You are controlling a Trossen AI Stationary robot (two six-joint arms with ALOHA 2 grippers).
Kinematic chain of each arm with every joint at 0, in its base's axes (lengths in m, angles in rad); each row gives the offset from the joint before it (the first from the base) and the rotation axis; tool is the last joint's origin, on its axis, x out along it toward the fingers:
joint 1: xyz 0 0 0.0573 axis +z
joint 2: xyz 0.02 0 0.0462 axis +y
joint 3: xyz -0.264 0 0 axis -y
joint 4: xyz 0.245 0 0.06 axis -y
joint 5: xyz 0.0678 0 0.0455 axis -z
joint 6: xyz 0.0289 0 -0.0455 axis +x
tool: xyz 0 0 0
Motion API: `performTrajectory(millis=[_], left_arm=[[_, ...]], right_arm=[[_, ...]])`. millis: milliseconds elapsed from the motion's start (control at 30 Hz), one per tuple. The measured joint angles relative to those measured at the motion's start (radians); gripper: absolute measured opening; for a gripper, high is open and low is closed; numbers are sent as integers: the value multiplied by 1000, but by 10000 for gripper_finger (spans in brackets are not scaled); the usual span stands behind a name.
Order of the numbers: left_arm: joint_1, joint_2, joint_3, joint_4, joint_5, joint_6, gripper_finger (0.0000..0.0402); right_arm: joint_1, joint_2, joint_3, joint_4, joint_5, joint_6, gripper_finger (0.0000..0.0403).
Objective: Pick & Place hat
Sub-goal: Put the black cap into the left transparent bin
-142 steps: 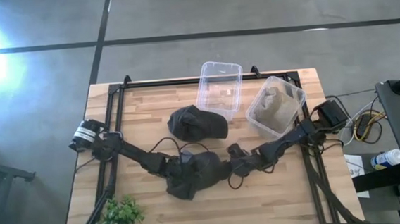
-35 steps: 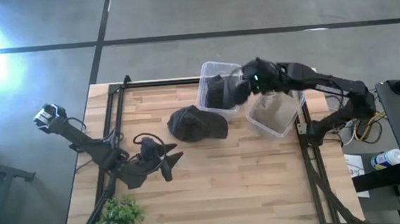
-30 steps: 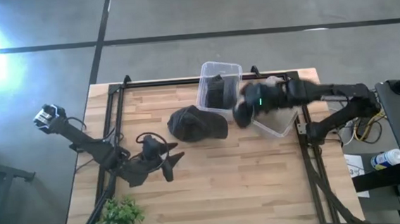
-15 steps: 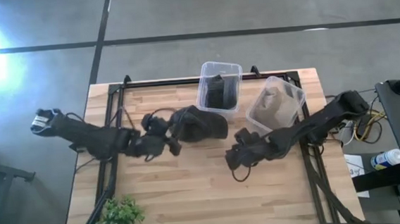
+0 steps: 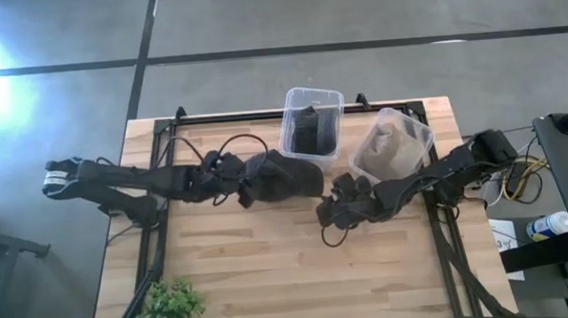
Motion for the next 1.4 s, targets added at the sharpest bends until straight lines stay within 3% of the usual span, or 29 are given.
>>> performTrajectory(millis=[167, 333, 667, 767, 933, 1067, 1400], left_arm=[[0, 1, -85, 75, 3, -2, 225], [2, 1, -176, 198, 3, -18, 225], [18, 1, -291, 352, 8, -54, 225], [27, 1, -316, 406, 29, -56, 225], [49, 1, -343, 469, 67, -58, 225], [64, 7, -352, 525, 100, -62, 225], [52, 113, -304, 590, 208, -126, 225]], right_arm=[[-52, 0, -59, 108, -9, -74, 182], [-96, 0, -112, 290, -89, -162, 182], [-144, 5, -113, 532, -117, -368, 182], [-164, 6, -100, 587, -167, -417, 182], [-196, 6, -61, 591, -264, -454, 182], [-216, 14, -35, 594, -273, -455, 182], [-228, 183, 146, 523, -458, -446, 159]])
